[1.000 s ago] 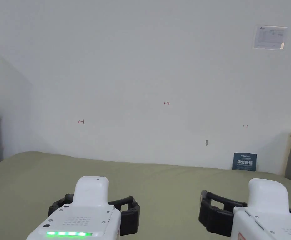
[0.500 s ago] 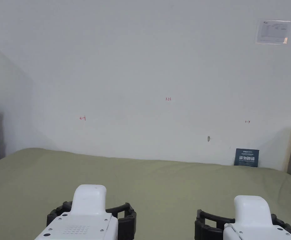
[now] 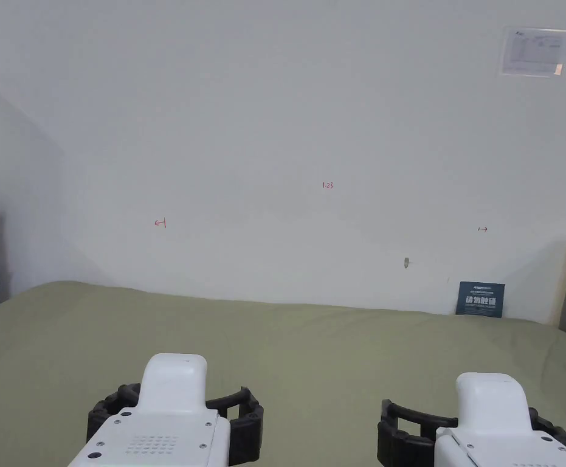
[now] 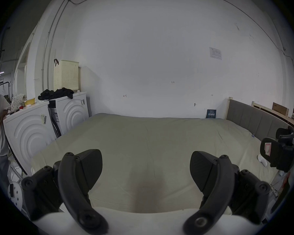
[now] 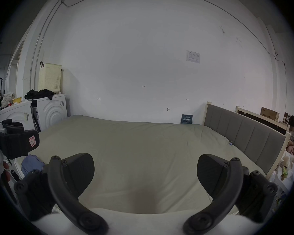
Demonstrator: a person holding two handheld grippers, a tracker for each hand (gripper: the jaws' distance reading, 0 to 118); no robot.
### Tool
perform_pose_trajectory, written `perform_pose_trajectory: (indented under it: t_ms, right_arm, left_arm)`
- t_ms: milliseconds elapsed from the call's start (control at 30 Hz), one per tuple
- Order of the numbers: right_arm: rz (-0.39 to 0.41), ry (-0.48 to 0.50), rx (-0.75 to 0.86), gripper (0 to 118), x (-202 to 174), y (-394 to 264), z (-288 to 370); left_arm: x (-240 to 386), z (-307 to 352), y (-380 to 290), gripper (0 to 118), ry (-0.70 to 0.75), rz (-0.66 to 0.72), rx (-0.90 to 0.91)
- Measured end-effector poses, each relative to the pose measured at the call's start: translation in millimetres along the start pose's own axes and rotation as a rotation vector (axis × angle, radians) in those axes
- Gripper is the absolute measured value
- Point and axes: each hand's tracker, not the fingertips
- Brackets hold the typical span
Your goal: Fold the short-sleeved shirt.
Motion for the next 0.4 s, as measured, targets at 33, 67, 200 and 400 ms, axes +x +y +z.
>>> perform_pose_trajectory:
  t_ms: [33, 67, 200, 400]
  right_arm:
    - [0.001, -0.002, -0.003, 118, -0.2, 0.1, -0.4]
    - [0.003, -0.002, -0.003, 118, -0.2, -0.1, -0.8]
    - [-0.004, 0.001, -0.006, 118, 0.7, 0.0, -2.9]
    - [0.007, -0.009, -0.016, 118, 0.1, -0.8, -8.2]
  left_arm:
    - [0.8, -0.8, 0.2, 108, 0.006, -0.005, -0.001]
    - [1.9, -1.9, 0.1, 108, 0.020, -0.014, -0.003]
    - [2.3, -6.2, -1.7, 108, 0.034, -0.040, -0.021]
    - [1.4, -9.4, -1.2, 108, 0.036, -0.026, -0.030]
